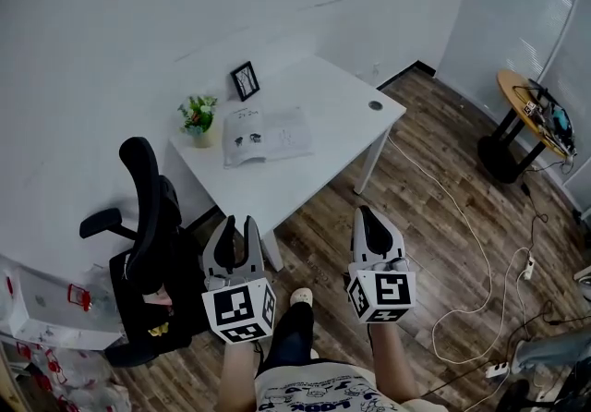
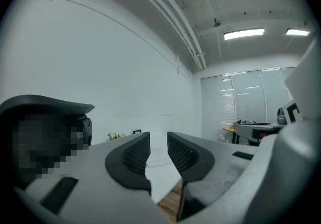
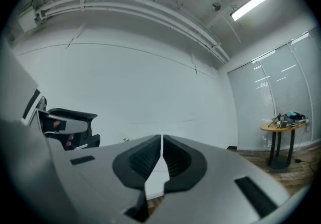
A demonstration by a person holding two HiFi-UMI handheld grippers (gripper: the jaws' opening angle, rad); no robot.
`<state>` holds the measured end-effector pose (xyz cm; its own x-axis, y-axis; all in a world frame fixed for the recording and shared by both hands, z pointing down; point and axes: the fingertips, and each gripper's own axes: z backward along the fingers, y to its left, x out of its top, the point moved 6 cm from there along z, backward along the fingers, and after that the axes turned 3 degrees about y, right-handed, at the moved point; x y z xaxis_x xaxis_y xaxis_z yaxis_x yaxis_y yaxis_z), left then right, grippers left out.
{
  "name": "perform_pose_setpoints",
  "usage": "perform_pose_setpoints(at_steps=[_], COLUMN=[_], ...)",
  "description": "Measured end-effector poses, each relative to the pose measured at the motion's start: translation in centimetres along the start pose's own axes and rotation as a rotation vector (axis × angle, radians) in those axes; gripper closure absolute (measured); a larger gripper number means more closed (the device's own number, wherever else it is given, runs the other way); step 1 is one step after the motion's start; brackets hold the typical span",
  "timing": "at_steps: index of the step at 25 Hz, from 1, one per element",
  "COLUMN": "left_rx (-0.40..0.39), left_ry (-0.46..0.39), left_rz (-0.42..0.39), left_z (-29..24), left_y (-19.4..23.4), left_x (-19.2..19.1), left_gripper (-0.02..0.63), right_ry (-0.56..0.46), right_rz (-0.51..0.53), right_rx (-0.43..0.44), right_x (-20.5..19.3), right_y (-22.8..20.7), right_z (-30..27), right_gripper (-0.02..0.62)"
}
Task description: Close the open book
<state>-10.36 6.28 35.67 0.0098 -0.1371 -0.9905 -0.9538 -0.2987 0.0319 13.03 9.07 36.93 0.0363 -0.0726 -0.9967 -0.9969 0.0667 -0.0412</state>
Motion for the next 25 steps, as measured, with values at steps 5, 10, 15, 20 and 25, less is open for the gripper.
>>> perform_pose_setpoints(at_steps=[5, 10, 15, 20, 25], left_rx=[0.000, -0.005, 0.007, 0.025, 0.048], left_ry=[-0.003, -0.001, -0.006, -0.003, 0.011], left_rz=[0.007, 0.010, 0.017, 0.025, 0.030], left_z=[-4.4, -9.0, -13.1, -16.4, -19.3], left_y=[0.9, 1.6, 2.7, 4.0, 4.8], left_x=[0.5, 1.4, 2.3, 2.7, 2.5], left_gripper=[0.518, 0.518, 0.518, 0.518, 0.518], right_ry=[-0.004, -0.002, -0.008, -0.007, -0.001], right_rz=[0.007, 0.007, 0.013, 0.020, 0.021], right_rx=[-0.005, -0.015, -0.006, 0.017, 0.040], right_x=[0.5, 1.1, 2.1, 2.5, 2.4], right_y=[-1.0, -2.1, -2.9, -3.0, -3.4], right_z=[-4.2, -8.6, -13.2, -17.1, -20.6], right_gripper=[0.560, 0.560, 0.560, 0.560, 0.560])
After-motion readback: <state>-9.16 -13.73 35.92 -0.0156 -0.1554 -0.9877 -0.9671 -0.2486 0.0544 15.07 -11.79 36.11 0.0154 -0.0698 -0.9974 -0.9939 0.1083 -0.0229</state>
